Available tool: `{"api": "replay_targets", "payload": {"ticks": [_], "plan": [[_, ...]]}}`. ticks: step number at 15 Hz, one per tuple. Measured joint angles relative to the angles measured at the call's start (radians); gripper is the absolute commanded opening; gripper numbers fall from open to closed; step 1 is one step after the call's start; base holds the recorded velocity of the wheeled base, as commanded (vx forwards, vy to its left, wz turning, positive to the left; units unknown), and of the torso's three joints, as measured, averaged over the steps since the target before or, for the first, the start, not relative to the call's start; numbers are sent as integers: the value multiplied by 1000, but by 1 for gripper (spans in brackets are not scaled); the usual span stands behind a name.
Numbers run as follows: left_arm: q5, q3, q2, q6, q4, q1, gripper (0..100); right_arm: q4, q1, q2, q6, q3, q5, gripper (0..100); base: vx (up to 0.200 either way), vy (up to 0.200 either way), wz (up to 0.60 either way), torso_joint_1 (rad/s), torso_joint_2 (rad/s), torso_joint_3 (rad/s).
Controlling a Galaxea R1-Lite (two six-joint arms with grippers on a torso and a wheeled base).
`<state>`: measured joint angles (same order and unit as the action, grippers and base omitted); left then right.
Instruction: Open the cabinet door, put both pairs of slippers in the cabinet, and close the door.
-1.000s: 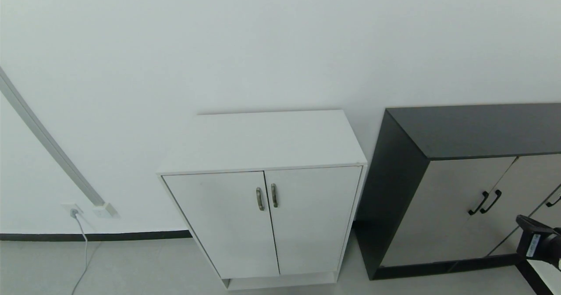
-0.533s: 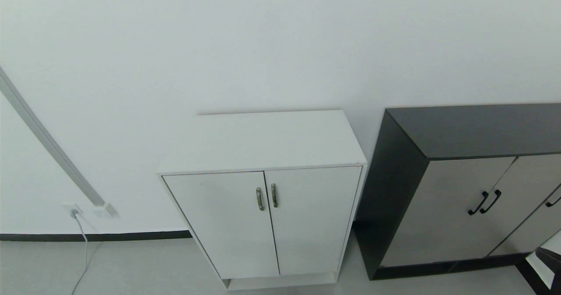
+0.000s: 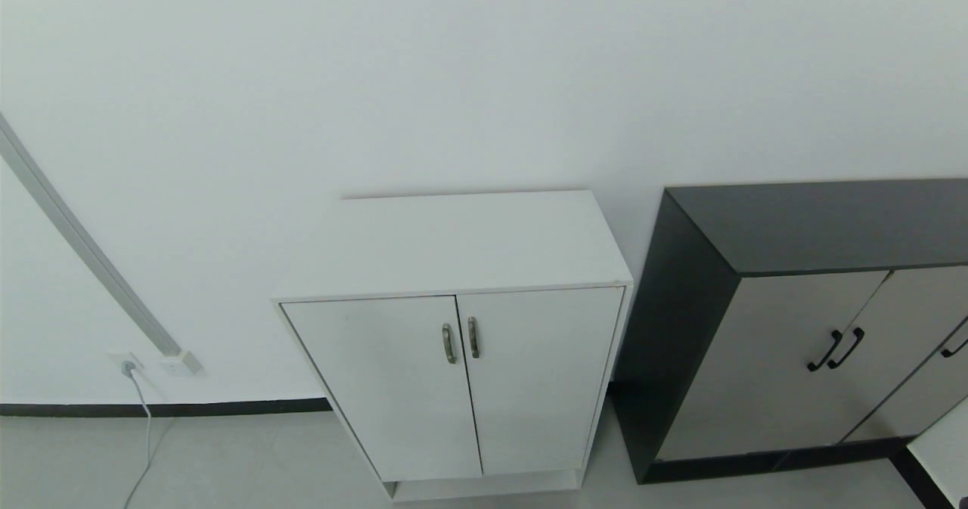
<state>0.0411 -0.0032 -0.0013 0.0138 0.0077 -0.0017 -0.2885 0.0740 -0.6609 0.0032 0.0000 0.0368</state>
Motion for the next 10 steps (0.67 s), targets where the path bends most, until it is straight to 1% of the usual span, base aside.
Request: {"api": "replay_targets", "payload": {"ticks": [3,5,7,10], "plan": [[0,0,0,0,0,0,0,136,-5,114,-3,0,30,0,0,0,0,0,0,0],[0,0,0,0,0,0,0,197,-16,174,-4,0,32,0,0,0,0,0,0,0],[0,0,0,0,0,0,0,245,-29,222,-4,0,32,0,0,0,0,0,0,0],[0,0,0,0,0,0,0,256,-40,273,-5,-2,27,0,0,0,0,0,0,0]]}}
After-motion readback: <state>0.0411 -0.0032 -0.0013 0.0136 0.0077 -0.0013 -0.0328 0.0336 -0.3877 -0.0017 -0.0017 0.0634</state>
